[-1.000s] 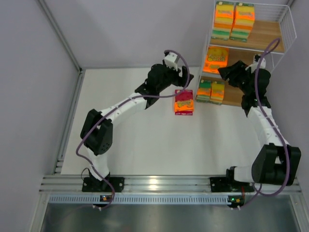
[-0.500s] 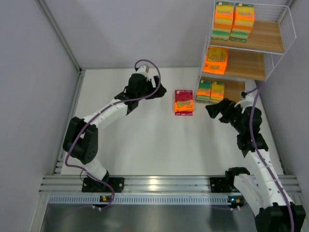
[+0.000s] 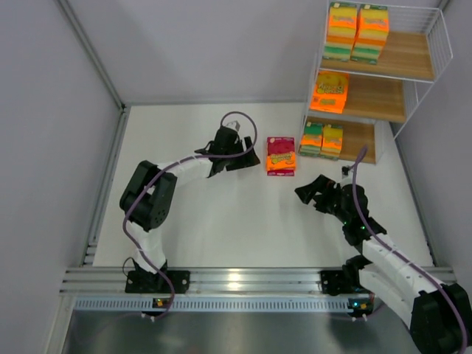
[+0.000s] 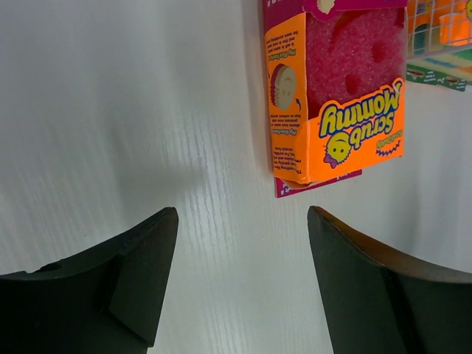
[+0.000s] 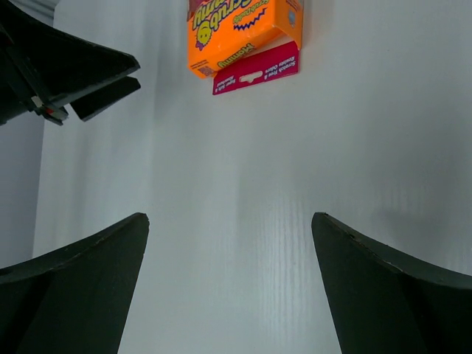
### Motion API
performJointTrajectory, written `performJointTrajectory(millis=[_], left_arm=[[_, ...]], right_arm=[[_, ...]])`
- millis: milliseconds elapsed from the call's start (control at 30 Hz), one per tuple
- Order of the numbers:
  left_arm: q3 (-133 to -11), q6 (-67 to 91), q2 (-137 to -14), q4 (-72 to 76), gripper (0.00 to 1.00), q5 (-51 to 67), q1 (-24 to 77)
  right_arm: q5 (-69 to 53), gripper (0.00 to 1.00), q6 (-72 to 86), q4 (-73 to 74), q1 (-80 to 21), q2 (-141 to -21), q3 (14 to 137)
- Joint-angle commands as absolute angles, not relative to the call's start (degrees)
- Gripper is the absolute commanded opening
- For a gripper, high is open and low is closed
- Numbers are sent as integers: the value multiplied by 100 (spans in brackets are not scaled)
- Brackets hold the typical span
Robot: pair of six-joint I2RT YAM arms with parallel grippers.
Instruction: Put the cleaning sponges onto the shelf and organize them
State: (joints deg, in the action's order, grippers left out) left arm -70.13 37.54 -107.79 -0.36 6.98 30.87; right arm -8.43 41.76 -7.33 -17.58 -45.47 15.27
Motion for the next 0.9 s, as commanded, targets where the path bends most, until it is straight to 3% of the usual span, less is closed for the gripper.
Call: performJointTrajectory(millis=[0,400,867], left_arm=[[-7294,3885,-11073,456,76,870,3155],[-8112,3578,-11698,448,68,-147,3331],[-8930,3621,-12471,457,63,-35,3480]], right_arm=[[-493,95,4491,-1503,-1881,-4562,1424],[-281,99,4351,-976,-1986,-4474,1546],[-387,99,4360,-792,-1986,-4421,1669]])
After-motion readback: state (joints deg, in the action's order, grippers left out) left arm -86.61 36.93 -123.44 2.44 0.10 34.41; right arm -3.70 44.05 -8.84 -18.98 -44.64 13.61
